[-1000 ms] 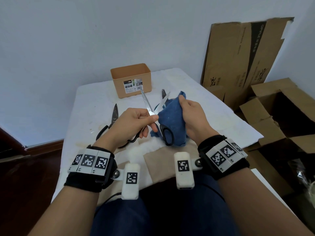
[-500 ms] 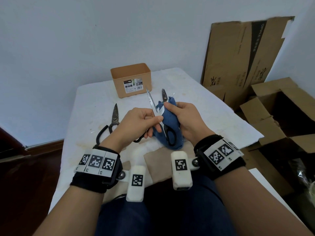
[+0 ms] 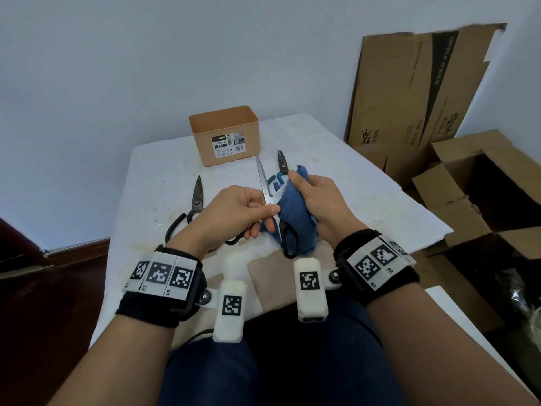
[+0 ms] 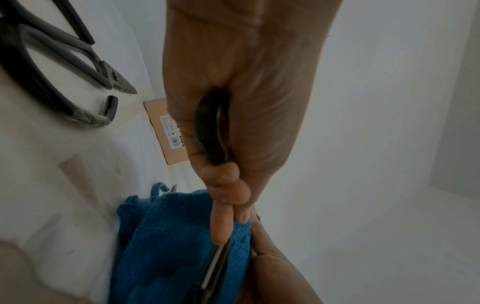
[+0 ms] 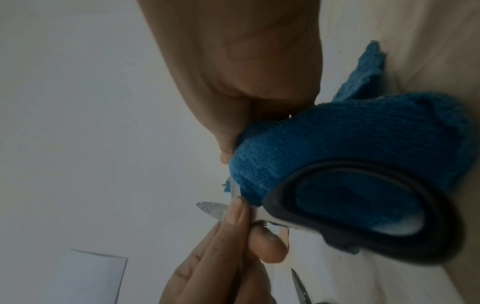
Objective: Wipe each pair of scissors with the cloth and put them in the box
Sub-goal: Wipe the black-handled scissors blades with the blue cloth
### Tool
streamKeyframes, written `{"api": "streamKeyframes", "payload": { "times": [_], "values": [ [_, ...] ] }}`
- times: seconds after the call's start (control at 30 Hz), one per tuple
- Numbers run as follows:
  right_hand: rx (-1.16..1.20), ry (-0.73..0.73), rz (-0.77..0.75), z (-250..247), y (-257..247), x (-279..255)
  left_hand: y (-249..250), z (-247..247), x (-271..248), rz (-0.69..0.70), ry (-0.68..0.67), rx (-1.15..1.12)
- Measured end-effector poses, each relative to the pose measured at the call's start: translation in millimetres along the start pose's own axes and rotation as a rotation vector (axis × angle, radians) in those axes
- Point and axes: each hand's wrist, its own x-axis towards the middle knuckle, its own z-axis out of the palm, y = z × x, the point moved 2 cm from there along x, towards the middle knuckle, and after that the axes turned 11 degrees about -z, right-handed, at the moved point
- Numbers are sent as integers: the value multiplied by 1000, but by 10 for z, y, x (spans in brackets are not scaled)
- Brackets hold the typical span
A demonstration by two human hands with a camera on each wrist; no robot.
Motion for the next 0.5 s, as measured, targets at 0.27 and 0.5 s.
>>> {"api": "streamKeyframes", "payload": {
  "times": [0.27,0.5],
  "values": [
    [-46,81,58,-53,44,49,-59,-25,-45,-23,-35,-6],
    [17,160,87,-194,-3,60,-49,-88,-97,-17,-11,-55]
  ]
}}
